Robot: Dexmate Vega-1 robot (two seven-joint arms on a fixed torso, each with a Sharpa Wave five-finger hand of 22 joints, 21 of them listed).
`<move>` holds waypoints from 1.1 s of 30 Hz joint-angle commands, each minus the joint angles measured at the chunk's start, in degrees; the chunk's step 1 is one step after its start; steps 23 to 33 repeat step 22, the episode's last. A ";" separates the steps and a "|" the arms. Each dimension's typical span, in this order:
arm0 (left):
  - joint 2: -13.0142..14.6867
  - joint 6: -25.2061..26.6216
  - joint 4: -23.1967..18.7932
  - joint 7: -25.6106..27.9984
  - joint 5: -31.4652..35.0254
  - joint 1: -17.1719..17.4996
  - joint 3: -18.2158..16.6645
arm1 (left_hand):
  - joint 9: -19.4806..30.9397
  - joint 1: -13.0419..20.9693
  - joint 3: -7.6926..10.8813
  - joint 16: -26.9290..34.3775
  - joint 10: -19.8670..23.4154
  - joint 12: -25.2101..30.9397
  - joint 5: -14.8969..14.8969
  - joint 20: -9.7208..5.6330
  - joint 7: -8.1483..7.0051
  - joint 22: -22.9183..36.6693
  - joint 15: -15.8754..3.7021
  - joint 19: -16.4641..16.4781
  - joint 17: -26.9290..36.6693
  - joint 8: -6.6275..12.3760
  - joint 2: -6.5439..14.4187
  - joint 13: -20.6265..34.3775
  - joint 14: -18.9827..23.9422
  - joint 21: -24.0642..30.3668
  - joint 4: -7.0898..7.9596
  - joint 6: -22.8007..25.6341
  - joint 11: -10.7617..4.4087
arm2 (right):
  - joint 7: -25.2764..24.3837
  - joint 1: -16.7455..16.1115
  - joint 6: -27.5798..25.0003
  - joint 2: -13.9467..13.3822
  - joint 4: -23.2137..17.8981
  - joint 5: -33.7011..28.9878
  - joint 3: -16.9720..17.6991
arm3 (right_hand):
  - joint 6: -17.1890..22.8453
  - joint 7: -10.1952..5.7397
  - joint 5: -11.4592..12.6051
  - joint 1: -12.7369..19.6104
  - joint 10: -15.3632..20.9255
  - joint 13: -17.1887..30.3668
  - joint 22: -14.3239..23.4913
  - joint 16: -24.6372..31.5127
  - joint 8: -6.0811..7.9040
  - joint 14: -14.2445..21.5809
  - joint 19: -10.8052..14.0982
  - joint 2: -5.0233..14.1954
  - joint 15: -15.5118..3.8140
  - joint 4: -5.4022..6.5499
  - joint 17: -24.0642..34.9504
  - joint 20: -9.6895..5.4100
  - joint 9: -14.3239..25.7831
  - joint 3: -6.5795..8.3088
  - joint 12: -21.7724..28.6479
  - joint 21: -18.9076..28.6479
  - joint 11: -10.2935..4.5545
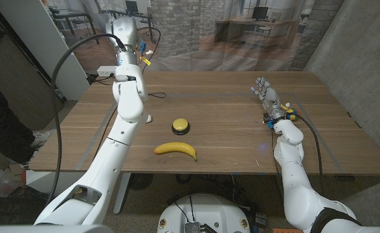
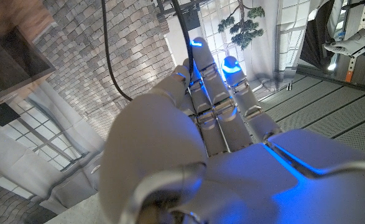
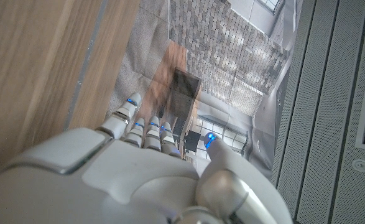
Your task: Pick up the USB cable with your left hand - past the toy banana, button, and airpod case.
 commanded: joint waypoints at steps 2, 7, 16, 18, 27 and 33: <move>0.89 -3.49 -0.21 2.81 -3.81 -0.16 -1.64 | 0.14 0.23 0.22 -0.19 6.72 0.35 0.58 -4.70 2.09 0.16 -3.06 0.35 0.18 -0.10 0.54 0.18 2.84 0.36 0.00 2.62 -6.07 | -1.97 -1.98 -0.72 0.98 -4.54 -2.00 -1.13 | 0.40 0.20 0.34 -0.10 0.23 0.11 0.20 -0.19 -0.20 0.33 0.66 0.23 0.26 -0.43 0.07 0.14 0.13 0.08 -0.24 -0.09 0.21; 2.31 -6.71 0.95 3.83 -7.48 0.13 -3.25 | 0.15 0.19 0.23 -0.26 6.80 0.26 0.60 -4.78 2.22 0.16 -3.05 0.35 0.15 -0.17 0.54 0.13 2.90 0.39 0.04 2.66 -6.00 | -4.38 -4.63 -1.47 2.69 -9.66 -3.89 -2.22 | 0.38 0.18 0.36 -0.10 0.25 0.11 0.20 -0.20 -0.21 0.33 0.66 0.23 0.21 -0.44 0.07 0.10 0.13 0.08 -0.24 -0.10 0.24; 4.96 -13.63 3.57 6.90 -15.19 1.08 -7.00 | 0.17 0.14 0.21 -0.31 6.87 0.08 0.64 -4.84 2.30 0.15 -3.02 0.35 0.13 -0.28 0.49 0.04 3.07 0.45 0.06 2.71 -6.06 | -10.32 -11.78 -3.04 7.36 -20.02 -8.23 -4.99 | 0.50 0.18 0.37 -0.11 0.32 0.11 0.20 -0.16 -0.18 0.44 0.79 0.23 0.15 -0.46 0.07 0.11 0.13 0.08 -0.22 -0.06 0.21; 5.47 -14.52 4.05 7.02 -15.98 1.25 -7.46 | 0.17 0.18 0.21 -0.36 6.91 0.06 0.65 -4.86 2.20 0.15 -3.03 0.38 0.13 -0.31 0.44 0.04 3.01 0.47 0.02 2.72 -6.09 | -10.90 -12.76 -3.69 7.85 -21.24 -8.71 -5.52 | 0.53 0.19 0.38 -0.10 0.39 0.11 0.20 -0.15 -0.17 0.50 0.82 0.23 0.18 -0.47 0.07 0.13 0.13 0.08 -0.20 -0.05 0.19; 6.25 -15.87 4.74 7.75 -17.21 1.70 -8.41 | 0.18 0.15 0.24 -0.50 6.92 -0.03 0.68 -4.86 2.33 0.15 -3.08 0.37 0.03 -0.40 0.50 0.01 2.97 0.50 0.06 2.67 -6.26 | -12.38 -13.59 -4.02 8.41 -22.37 -9.47 -6.29 | 0.56 0.17 0.39 -0.08 0.41 0.11 0.20 -0.15 -0.17 0.52 0.87 0.23 0.18 -0.50 0.06 0.10 0.13 0.09 -0.20 -0.05 0.14; 6.25 -15.87 4.74 7.75 -17.21 1.70 -8.41 | 0.18 0.15 0.24 -0.50 6.92 -0.03 0.68 -4.86 2.33 0.15 -3.08 0.37 0.03 -0.40 0.50 0.01 2.97 0.50 0.06 2.67 -6.26 | -12.38 -13.59 -4.02 8.41 -22.37 -9.47 -6.29 | 0.56 0.17 0.39 -0.08 0.41 0.11 0.20 -0.15 -0.17 0.52 0.87 0.23 0.18 -0.50 0.06 0.10 0.13 0.09 -0.20 -0.05 0.14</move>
